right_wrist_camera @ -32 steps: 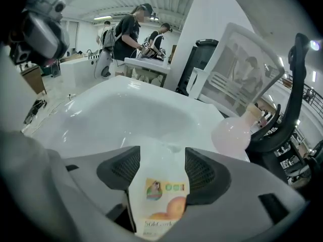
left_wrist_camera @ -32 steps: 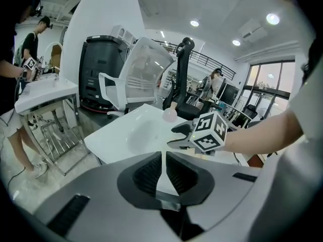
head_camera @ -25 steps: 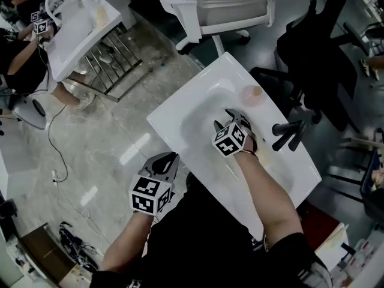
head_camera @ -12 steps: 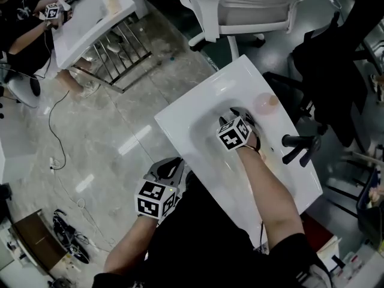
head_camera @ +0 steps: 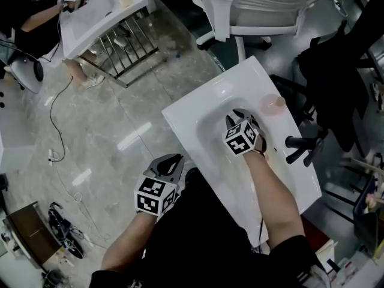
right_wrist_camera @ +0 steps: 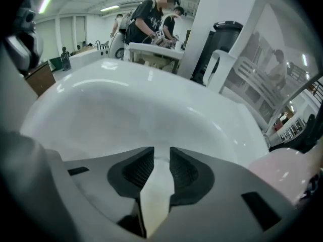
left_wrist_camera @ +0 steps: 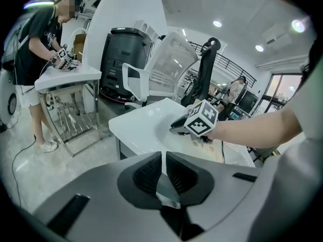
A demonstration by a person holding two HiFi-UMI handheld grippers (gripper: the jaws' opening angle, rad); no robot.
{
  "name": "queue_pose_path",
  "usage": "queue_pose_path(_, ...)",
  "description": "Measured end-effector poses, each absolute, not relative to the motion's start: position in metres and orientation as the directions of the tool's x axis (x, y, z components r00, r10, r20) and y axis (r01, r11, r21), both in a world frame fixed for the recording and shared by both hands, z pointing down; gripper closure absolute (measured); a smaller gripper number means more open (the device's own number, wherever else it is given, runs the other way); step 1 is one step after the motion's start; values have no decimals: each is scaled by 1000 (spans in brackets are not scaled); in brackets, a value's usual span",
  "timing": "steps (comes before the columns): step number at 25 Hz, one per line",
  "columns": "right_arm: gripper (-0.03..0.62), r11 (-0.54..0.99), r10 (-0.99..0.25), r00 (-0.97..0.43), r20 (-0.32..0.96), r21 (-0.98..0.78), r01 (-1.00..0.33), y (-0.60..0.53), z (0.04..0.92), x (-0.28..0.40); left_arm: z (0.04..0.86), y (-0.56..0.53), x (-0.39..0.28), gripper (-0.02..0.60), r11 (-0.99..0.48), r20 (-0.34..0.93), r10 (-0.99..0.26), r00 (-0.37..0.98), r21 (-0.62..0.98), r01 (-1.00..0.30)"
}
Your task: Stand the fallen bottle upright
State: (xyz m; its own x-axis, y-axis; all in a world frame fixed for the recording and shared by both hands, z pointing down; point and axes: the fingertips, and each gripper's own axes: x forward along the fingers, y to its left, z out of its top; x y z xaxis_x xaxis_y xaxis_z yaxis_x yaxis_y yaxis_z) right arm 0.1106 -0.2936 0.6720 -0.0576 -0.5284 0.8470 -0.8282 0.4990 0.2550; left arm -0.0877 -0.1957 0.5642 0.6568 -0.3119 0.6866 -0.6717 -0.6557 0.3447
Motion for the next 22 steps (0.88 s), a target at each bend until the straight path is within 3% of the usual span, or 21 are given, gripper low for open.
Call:
queue_pose_path(2, 582, 466, -608, -75, 790, 278, -840, -299, 637, 102, 559, -194, -89, 541, -663, 680, -313, 663, 343, -665)
queue_pose_path(6, 579, 461, -616, -103, 781, 251, -851, -288, 612, 94, 549, -186, -84, 543, -684, 669, -302, 679, 344, -643)
queue_pose_path(7, 572, 461, -601, -96, 793, 246, -853, -283, 617, 97, 547, -183, -81, 541, -691, 666, -297, 684, 344, -636)
queue_pose_path(8, 523, 459, -580, -87, 810, 237, -856, -278, 625, 101, 546, -181, -79, 541, -698, 665, -292, 687, 343, -628)
queue_pose_path(10, 374, 447, -529, -61, 846, 217, -868, -269, 647, 111, 547, -175, -77, 541, -707, 667, -281, 690, 342, -619)
queue_pose_path(15, 371, 419, -447, -3, 895, 206, -885, -256, 694, 131, 560, -163, -85, 541, -694, 691, -272, 670, 342, -634)
queue_pose_path(22, 396, 452, -439, 4, 899, 225, -863, -276, 700, 128, 581, -163, -96, 541, -649, 714, -280, 642, 352, -674)
